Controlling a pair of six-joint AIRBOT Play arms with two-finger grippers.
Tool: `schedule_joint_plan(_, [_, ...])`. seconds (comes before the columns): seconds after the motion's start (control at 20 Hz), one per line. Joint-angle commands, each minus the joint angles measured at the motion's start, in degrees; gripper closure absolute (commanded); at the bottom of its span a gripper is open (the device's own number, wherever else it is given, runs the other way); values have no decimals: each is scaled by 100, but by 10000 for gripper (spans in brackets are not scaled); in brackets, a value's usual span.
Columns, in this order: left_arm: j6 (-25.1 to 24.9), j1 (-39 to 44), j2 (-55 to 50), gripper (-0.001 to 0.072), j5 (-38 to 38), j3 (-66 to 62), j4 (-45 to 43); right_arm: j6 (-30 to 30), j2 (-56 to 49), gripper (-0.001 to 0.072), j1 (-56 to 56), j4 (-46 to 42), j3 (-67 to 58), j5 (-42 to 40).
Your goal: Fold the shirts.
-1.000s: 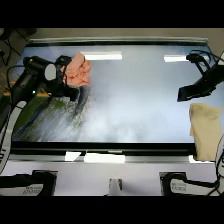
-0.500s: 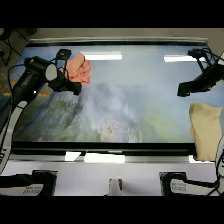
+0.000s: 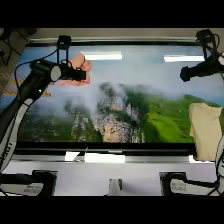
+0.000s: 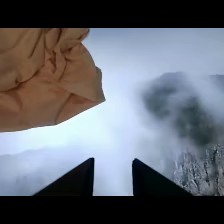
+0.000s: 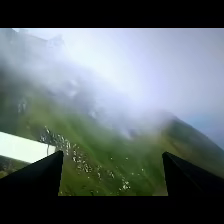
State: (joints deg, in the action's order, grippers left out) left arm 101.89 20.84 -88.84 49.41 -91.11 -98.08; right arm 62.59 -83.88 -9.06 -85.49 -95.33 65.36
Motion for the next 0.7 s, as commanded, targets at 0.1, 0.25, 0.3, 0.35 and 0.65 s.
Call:
schedule_joint_plan(0.1, [1974, -901, -553, 98, -682, -15, 210, -11, -48, 41, 4, 57, -2, 278])
schedule_joint_plan(0.25, [2271, -1961, -1054, 98, -780, -31, 2776, -396, -162, 41, 4, 557, 0, 601])
schedule_joint_plan(0.3, [1897, -2269, -1246, 97, -782, -31, 3685, -525, -199, 41, 4, 772, 0, 660])
schedule_joint_plan(0.35, [1558, -2474, -1405, 98, -785, -31, 4295, -610, -232, 41, 4, 946, 0, 688])
schedule_joint_plan(0.65, [1169, -2590, -2098, 100, -1027, -31, 4996, -627, -280, 41, 4, 1460, 0, 658])
